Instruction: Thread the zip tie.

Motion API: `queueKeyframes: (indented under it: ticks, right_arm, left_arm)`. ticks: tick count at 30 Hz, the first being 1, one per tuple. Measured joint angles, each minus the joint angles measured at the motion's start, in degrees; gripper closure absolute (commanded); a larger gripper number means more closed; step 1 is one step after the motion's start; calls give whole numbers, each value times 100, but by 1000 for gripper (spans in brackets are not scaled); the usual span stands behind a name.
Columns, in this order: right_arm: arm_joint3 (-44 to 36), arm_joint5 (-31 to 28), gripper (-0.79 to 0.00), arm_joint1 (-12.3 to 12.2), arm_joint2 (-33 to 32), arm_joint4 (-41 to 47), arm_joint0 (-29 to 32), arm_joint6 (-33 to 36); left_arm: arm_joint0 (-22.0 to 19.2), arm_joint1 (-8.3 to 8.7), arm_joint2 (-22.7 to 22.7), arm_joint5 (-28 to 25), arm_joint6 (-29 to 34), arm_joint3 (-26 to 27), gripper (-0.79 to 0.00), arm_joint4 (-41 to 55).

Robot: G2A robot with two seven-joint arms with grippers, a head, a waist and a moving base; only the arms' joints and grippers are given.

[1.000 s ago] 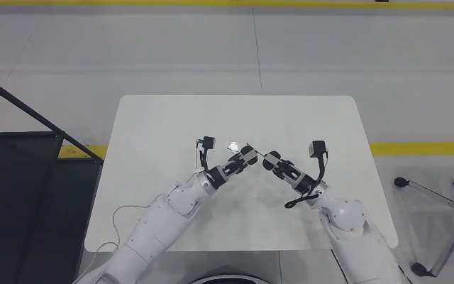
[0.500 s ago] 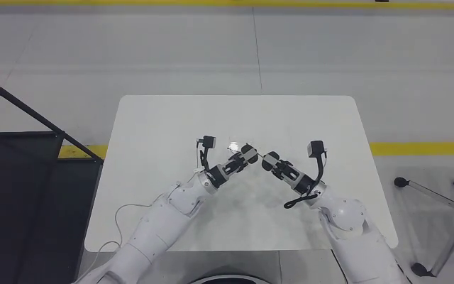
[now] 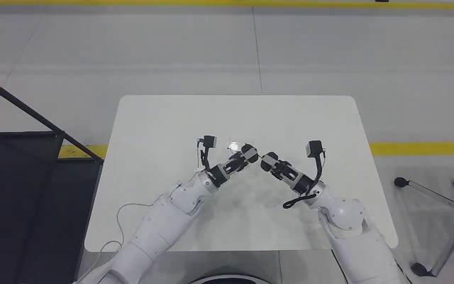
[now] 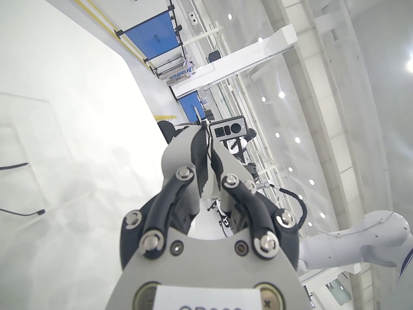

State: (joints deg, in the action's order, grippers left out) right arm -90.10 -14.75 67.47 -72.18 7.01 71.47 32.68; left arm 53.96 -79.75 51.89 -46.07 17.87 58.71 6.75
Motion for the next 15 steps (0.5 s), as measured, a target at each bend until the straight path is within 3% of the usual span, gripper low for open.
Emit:
queueKeyframes:
  ticks: [6, 8, 15]
  right_arm:
    - [4, 15, 0, 1, 10, -15, -11, 26]
    - [10, 20, 0, 2, 18, -24, -18, 38]
    - [28, -11, 0, 6, 52, -53, -43, 80]
  left_arm:
    - [13, -21, 41, -144, -5, -9, -68, -52]
    - [20, -24, 58, -257, 1, -20, -3, -109]
    - [47, -50, 95, -531, -144, -68, 0, -359]
